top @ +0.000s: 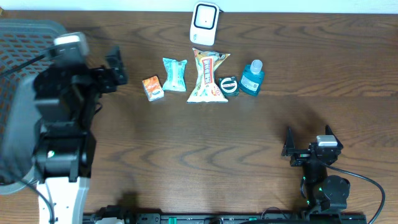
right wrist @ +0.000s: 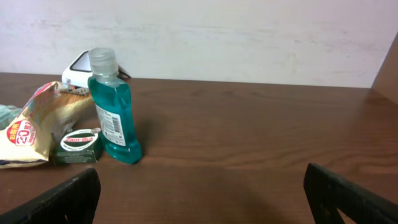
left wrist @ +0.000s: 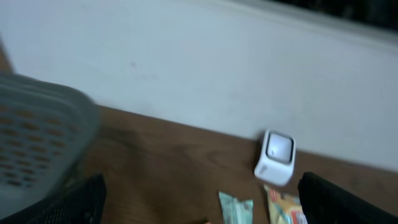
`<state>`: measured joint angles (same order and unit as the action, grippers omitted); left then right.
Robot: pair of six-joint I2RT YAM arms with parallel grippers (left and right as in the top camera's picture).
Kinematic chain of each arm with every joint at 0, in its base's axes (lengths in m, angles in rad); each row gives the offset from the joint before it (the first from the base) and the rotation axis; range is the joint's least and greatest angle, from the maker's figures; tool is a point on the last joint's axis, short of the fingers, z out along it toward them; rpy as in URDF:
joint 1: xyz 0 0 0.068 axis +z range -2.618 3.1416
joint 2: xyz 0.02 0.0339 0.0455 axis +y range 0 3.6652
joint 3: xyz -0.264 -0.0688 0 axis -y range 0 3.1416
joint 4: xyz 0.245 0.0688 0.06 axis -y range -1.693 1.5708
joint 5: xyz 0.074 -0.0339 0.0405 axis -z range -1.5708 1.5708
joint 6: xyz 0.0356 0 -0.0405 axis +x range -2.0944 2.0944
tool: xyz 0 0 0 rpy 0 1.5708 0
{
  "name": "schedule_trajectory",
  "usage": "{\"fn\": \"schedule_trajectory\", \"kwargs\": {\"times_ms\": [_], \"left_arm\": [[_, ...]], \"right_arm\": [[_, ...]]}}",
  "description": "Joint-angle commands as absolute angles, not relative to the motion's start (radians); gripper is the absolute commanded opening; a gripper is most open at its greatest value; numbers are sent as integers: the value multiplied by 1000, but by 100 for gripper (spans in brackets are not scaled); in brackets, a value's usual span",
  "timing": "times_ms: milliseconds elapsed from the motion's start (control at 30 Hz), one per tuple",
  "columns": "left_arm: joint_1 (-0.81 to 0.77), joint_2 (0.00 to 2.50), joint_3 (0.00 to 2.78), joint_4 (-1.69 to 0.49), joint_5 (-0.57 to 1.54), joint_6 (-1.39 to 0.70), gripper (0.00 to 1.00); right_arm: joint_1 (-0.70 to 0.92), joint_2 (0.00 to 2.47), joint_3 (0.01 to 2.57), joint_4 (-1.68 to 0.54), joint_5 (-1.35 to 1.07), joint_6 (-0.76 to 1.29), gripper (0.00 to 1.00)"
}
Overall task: Scan the item barcode
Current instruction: 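Withdraw the left gripper toward the basket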
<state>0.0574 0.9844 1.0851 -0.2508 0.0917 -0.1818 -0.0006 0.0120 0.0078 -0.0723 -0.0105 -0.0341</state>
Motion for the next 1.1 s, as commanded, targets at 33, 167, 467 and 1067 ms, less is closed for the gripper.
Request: {"fn": "schedule_trajectory", "kwargs": {"times_ms": [33, 167, 467, 1067], "left_arm": [[130, 949, 1091, -290, 90, -288, 98], [181, 954, 1091, -395, 90, -310, 98], [209, 972, 1090, -527, 89, -309, 98], [209, 973, 1090, -570, 89, -309, 98]], "right_arm": [[9, 7, 6, -75, -10, -39, 99], [9, 7, 6, -75, -10, -39, 99], [9, 7, 6, -36, -194, 104, 99], [7, 7, 6, 754, -96, 234, 99]]}}
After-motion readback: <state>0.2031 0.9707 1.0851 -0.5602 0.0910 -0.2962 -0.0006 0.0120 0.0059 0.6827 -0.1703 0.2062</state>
